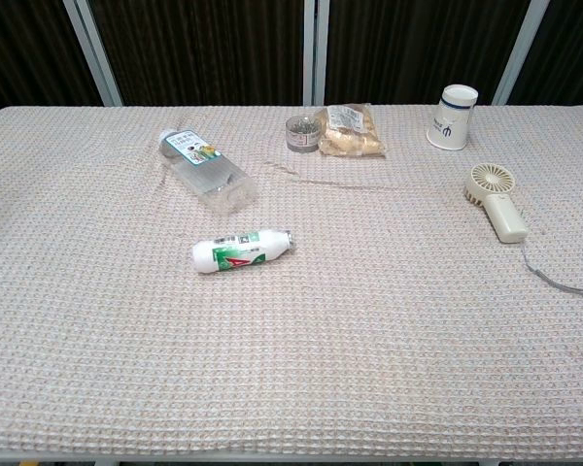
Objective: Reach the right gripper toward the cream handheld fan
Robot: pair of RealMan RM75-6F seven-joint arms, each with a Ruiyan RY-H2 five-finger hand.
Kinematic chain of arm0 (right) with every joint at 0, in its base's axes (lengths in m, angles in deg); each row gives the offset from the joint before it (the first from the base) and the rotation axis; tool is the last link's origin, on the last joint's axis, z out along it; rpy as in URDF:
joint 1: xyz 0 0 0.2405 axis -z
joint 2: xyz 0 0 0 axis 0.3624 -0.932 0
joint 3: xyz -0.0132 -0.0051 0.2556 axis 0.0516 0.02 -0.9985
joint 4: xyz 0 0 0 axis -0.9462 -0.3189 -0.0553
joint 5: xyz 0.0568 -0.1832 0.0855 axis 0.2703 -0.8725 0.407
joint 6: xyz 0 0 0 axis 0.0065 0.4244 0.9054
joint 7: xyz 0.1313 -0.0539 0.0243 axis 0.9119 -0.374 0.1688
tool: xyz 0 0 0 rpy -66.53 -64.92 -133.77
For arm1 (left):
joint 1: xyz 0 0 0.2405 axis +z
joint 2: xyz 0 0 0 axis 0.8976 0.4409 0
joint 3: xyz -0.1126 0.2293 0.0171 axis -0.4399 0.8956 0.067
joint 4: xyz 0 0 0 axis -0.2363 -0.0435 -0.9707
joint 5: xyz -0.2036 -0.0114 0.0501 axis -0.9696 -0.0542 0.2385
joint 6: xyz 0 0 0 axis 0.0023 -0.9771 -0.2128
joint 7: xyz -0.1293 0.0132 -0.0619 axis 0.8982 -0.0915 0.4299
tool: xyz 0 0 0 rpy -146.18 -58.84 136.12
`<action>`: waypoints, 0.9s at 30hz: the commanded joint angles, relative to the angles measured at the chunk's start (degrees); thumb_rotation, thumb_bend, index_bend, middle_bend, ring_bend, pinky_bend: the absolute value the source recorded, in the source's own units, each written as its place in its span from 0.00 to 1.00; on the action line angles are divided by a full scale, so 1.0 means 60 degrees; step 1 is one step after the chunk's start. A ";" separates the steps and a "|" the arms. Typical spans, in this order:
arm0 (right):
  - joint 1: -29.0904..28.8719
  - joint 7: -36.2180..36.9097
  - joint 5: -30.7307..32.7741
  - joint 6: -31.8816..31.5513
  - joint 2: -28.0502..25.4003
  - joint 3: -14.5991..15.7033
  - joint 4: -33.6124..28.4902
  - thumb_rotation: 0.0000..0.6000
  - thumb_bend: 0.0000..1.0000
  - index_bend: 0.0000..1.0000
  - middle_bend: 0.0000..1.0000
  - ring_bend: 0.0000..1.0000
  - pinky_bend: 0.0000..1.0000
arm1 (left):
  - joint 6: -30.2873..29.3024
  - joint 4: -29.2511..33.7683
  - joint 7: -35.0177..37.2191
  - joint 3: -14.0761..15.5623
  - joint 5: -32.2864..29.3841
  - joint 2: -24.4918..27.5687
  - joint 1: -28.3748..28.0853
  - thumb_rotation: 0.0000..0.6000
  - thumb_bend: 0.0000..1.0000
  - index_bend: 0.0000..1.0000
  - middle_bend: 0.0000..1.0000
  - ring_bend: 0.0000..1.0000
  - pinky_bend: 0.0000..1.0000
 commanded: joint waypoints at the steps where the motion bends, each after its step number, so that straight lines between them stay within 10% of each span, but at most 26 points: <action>1: -0.0007 -0.0009 -0.0005 0.0014 0.0010 0.0007 0.0000 1.00 0.19 0.00 0.00 0.00 0.00 | 0.0038 -0.0012 0.0009 0.0019 -0.0027 0.0003 0.0007 1.00 0.02 0.06 0.04 0.00 0.18; 27: -0.0744 -0.0870 0.0168 0.0946 0.0076 -0.0210 -0.0265 1.00 0.25 0.00 0.00 0.00 0.00 | 0.0441 -0.0242 0.0200 0.0107 -0.0135 -0.0053 -0.0133 1.00 0.02 0.06 0.04 0.00 0.18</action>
